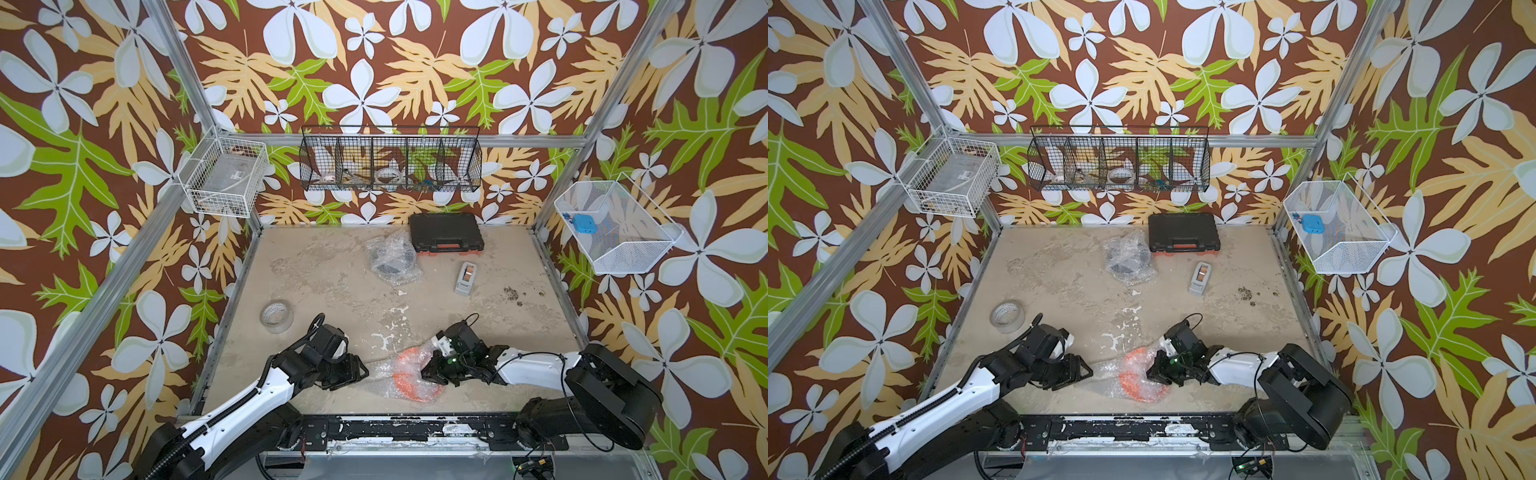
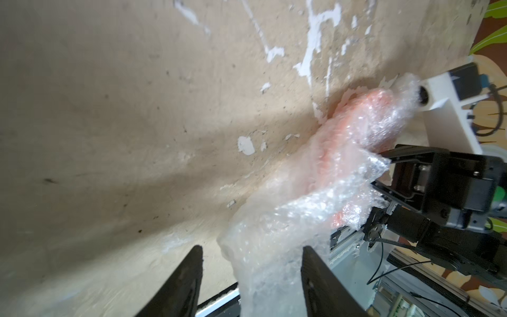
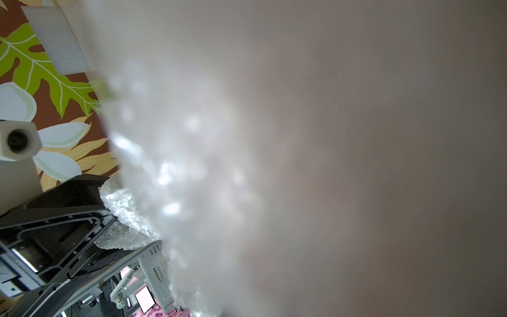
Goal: Wrap dinner plates in bubble wrap
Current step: Wrap the plate in the bubble wrap.
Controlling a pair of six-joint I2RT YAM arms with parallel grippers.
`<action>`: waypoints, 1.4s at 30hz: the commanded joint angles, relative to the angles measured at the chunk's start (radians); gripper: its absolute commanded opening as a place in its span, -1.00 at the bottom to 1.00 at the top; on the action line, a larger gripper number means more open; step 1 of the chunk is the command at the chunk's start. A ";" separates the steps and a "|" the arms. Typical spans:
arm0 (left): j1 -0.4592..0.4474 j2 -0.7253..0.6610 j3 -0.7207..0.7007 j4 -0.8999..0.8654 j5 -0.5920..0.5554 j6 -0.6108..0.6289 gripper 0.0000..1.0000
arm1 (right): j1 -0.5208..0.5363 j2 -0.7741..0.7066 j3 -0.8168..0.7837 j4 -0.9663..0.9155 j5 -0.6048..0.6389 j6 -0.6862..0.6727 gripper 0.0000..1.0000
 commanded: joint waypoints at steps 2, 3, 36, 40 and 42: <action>0.002 0.012 -0.004 0.048 0.023 -0.025 -0.09 | 0.001 0.007 -0.003 -0.147 0.099 -0.010 -1.00; 0.002 0.004 -0.013 0.079 0.044 -0.036 -0.35 | 0.001 0.009 -0.003 -0.146 0.099 -0.008 -1.00; -0.258 0.864 0.203 0.627 0.155 -0.064 -1.00 | 0.073 -0.121 0.091 -0.269 0.214 0.040 -0.67; -0.258 0.886 0.195 0.621 0.153 -0.054 -1.00 | 0.073 -0.202 0.102 -0.364 0.184 -0.013 -0.55; -0.258 0.886 0.199 0.620 0.155 -0.054 -1.00 | 0.075 -0.219 0.073 -0.323 0.103 -0.018 -0.77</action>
